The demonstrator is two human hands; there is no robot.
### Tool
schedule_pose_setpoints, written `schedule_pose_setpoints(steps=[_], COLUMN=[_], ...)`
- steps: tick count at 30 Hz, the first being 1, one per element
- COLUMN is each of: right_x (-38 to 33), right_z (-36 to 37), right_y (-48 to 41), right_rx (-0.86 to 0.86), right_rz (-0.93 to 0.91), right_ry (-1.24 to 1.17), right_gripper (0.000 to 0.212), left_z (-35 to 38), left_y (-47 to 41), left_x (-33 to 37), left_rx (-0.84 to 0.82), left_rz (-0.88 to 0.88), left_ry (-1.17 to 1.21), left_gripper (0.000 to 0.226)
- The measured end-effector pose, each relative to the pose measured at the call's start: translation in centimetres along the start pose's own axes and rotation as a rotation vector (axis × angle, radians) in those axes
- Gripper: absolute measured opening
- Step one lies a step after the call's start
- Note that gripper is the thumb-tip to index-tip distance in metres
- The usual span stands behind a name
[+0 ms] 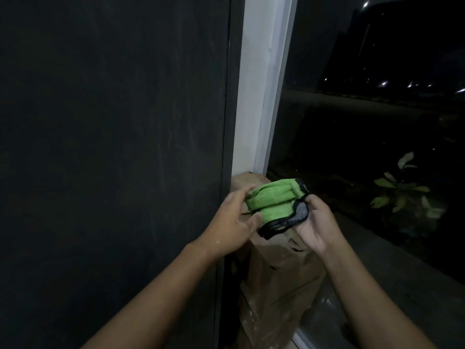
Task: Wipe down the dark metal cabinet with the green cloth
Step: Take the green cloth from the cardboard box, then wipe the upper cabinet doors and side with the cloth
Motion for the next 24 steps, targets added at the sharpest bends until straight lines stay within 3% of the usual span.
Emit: schedule_pose_setpoints(steps=[3,8,11,15,18,21,24], right_x=[1.3,4.5,6.4,8.4,9.5,9.8,9.9], right_z=[4.0,10.0,12.5,16.6,19.8,22.8,25.7], right_y=[3.0,7.1,9.0,11.4,12.4,13.0,13.7], right_rx=[-0.095,-0.19,-0.311,-0.492,-0.582,-0.667,-0.713], right_rz=[-0.002,0.011,-0.045,-0.058,-0.004,-0.01,-0.082], right_ry=[-0.019,-0.028,-0.039,-0.123,-0.121,-0.01,0.199], right_gripper=[0.05,0.044,0.078,0.071,0.078,0.078,0.082], left_z=[-2.1,-6.1,-9.2,-13.4,-16.2,-18.5,-20.1], left_y=[1.6,6.4,9.5,13.0,14.9,16.1,17.3], left_x=[1.3,3.6,5.6,8.9,11.5,13.7,15.8], left_rx=[0.056,0.151,0.216,0.165,0.086,0.136,0.238], left_rz=[-0.007,0.027,0.037,0.062,0.055,0.041,0.111], left_ry=[0.07,0.175,0.192,-0.024,-0.233,-0.512,-0.613], left_gripper=[0.064,0.02,0.014,0.008,0.018,0.021,0.024])
Point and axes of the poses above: each hand's wrist, its own y-axis away from the middle knuckle, its own z-axis out of the palm, x = y × z, the point moved 2 cm from there along -y, towards the middle knuckle, and after that the axes turned 11 degrees about -x, right-handed, at the moved point
